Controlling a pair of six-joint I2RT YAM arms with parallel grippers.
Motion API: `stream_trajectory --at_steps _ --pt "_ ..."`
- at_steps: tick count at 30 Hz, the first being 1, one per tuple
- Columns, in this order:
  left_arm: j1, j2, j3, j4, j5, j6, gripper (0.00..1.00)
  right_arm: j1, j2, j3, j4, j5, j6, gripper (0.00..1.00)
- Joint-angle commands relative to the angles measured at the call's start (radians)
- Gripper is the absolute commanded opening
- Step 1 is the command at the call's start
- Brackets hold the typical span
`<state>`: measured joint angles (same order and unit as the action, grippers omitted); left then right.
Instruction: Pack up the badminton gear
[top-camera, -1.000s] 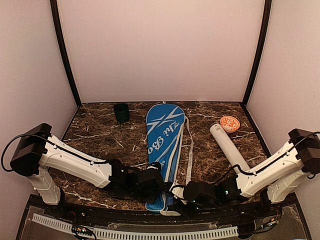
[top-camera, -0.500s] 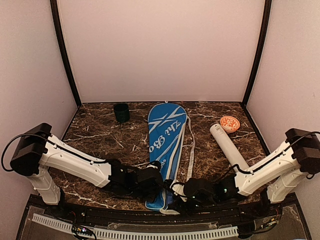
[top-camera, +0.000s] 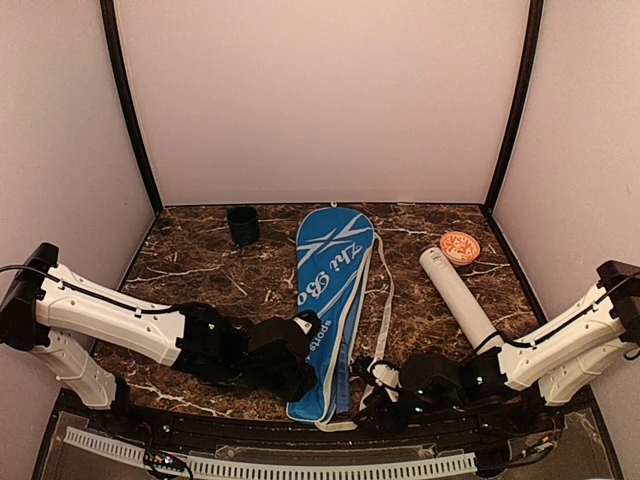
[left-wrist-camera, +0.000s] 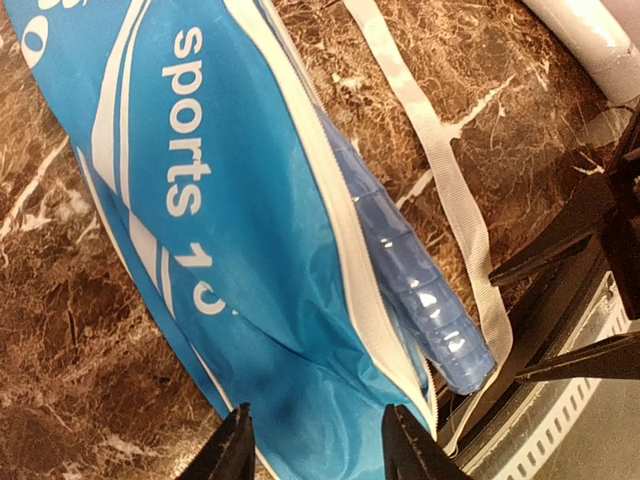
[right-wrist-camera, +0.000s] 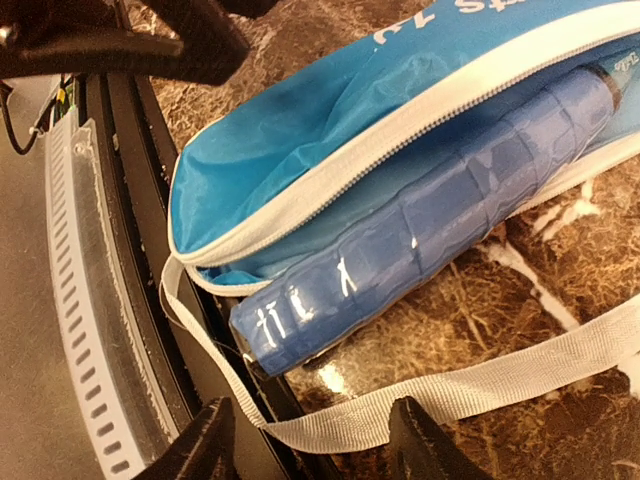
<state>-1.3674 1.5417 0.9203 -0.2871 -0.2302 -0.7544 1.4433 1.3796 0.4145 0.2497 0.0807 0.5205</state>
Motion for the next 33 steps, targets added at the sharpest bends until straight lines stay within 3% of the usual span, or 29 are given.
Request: stream_trajectory --at_steps 1,10,21,26,33 --pt "0.011 0.001 0.055 -0.017 0.016 0.085 0.43 -0.011 -0.019 -0.032 0.107 -0.049 0.102 0.48" --pt "0.1 0.065 0.08 0.115 0.169 0.122 0.44 -0.099 -0.036 -0.064 0.251 -0.158 0.306 0.44" --pt "0.12 0.207 0.175 0.109 0.188 0.12 0.43 -0.162 0.08 -0.056 0.36 -0.239 0.479 0.39" --pt "0.117 0.232 0.202 0.013 0.135 0.091 0.41 -0.161 0.18 -0.018 0.389 -0.278 0.494 0.36" --pt "0.086 0.161 0.184 -0.118 0.059 0.062 0.4 -0.162 0.203 0.0 0.372 -0.29 0.491 0.32"
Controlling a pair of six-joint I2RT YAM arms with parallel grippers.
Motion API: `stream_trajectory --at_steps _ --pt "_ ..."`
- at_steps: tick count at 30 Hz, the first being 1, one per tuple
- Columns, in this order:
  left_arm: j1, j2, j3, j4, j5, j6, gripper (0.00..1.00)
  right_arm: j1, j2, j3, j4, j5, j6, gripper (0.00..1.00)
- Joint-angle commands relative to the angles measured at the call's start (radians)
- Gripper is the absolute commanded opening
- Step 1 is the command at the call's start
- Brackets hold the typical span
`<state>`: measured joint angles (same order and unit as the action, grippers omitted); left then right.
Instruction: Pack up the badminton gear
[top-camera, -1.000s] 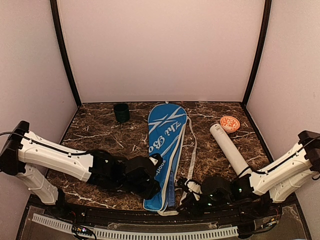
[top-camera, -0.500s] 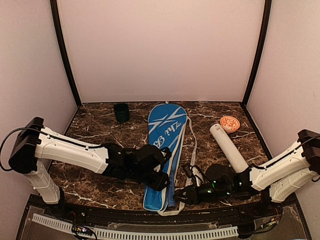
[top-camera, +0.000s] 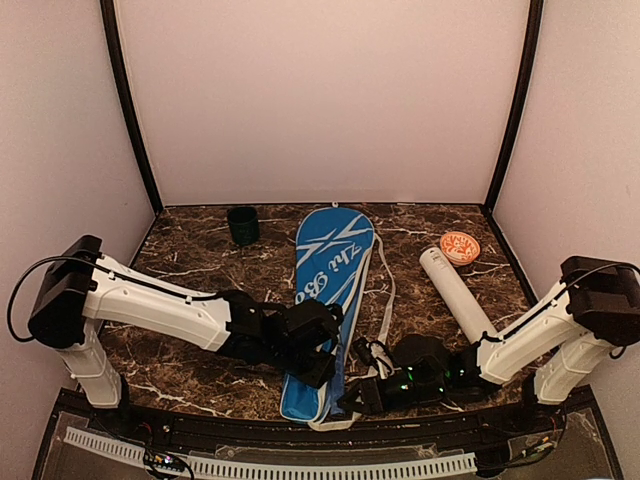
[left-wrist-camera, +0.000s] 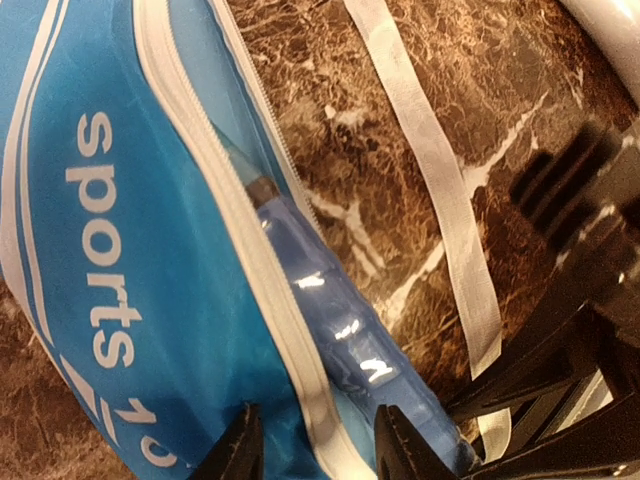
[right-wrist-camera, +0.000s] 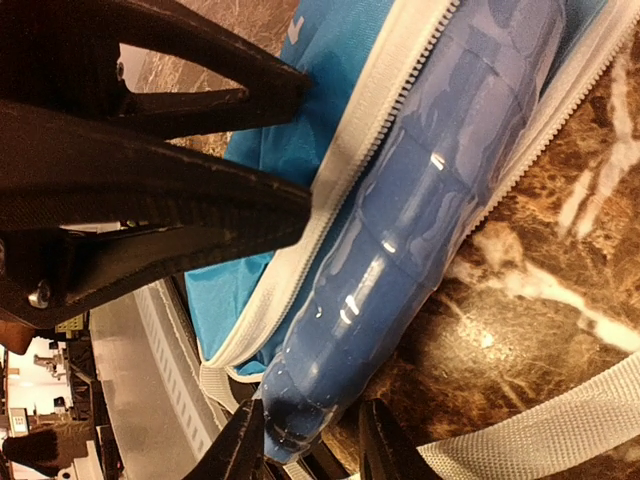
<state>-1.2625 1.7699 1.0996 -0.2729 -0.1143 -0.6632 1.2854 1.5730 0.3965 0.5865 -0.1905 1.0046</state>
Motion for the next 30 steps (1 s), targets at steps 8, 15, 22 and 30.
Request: stream_trajectory --at_steps 8,15,22,30 --pt "-0.036 -0.087 -0.069 -0.123 0.013 -0.099 0.38 -0.004 0.013 0.018 0.027 -0.008 0.005 0.25" --pt "-0.051 -0.051 -0.065 -0.053 0.068 -0.115 0.35 -0.005 0.026 0.026 0.031 -0.016 -0.001 0.22" --pt "-0.055 -0.014 -0.049 -0.077 0.051 -0.134 0.29 -0.005 0.049 0.036 0.031 -0.026 -0.011 0.19" --pt "-0.054 0.019 -0.02 -0.133 0.015 -0.157 0.21 -0.005 0.043 0.033 0.022 -0.021 -0.011 0.18"
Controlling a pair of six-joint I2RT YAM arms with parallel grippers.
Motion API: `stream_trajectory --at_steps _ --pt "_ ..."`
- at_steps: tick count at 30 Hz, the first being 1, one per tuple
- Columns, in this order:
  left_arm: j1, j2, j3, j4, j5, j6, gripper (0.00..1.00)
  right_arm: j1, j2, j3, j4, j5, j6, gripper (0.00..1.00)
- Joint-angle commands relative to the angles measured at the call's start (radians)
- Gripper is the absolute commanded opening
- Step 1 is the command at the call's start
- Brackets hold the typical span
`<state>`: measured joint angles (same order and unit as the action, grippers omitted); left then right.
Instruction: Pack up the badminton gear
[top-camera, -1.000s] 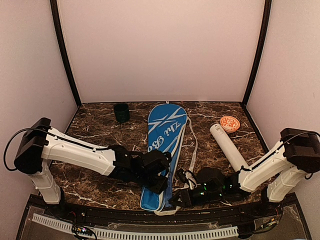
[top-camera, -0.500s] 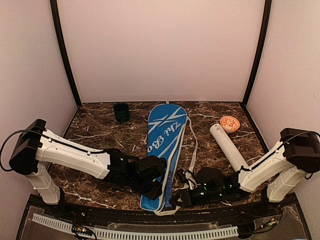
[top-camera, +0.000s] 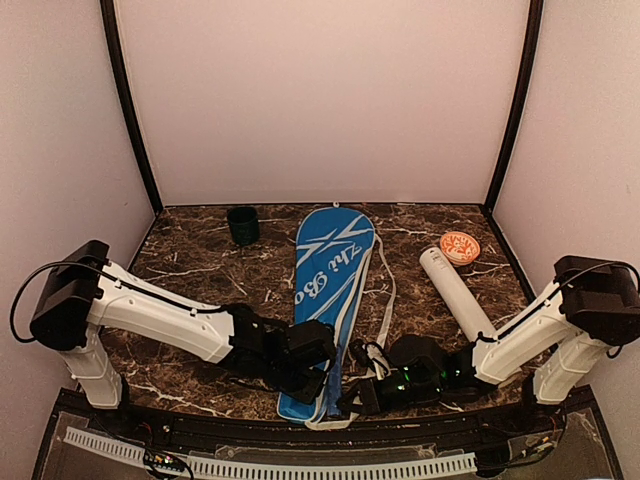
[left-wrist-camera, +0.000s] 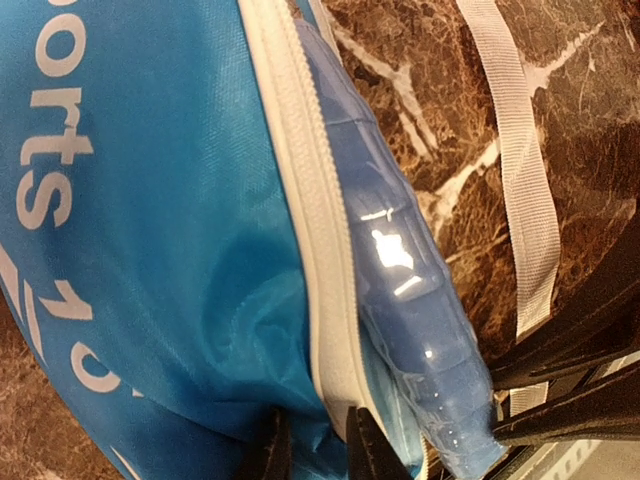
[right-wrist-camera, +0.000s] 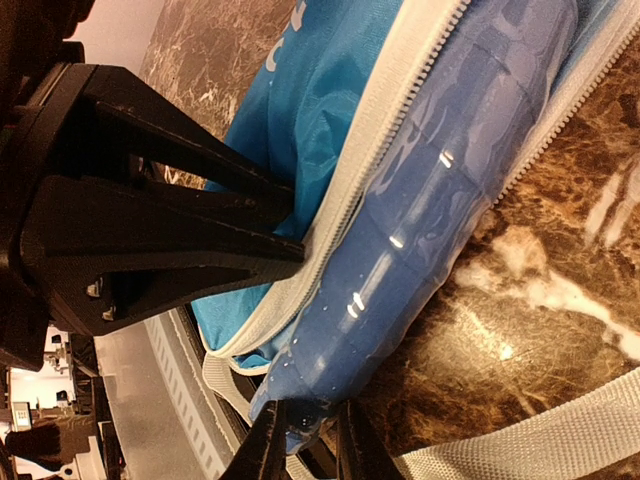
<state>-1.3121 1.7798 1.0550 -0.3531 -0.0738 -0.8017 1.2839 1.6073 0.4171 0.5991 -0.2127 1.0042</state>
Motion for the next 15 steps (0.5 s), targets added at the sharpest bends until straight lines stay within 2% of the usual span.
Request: stream_trajectory --at_steps 1,9,15 --pt "-0.004 0.012 0.026 -0.053 -0.028 -0.019 0.2 -0.005 0.01 0.012 0.011 0.0 -0.01 0.18" --pt "-0.004 0.054 0.034 -0.035 -0.02 -0.019 0.0 -0.004 0.014 0.012 0.013 -0.002 -0.01 0.18" --pt "-0.004 -0.062 -0.019 0.051 -0.005 -0.004 0.0 -0.005 0.004 0.012 0.005 0.003 -0.012 0.17"
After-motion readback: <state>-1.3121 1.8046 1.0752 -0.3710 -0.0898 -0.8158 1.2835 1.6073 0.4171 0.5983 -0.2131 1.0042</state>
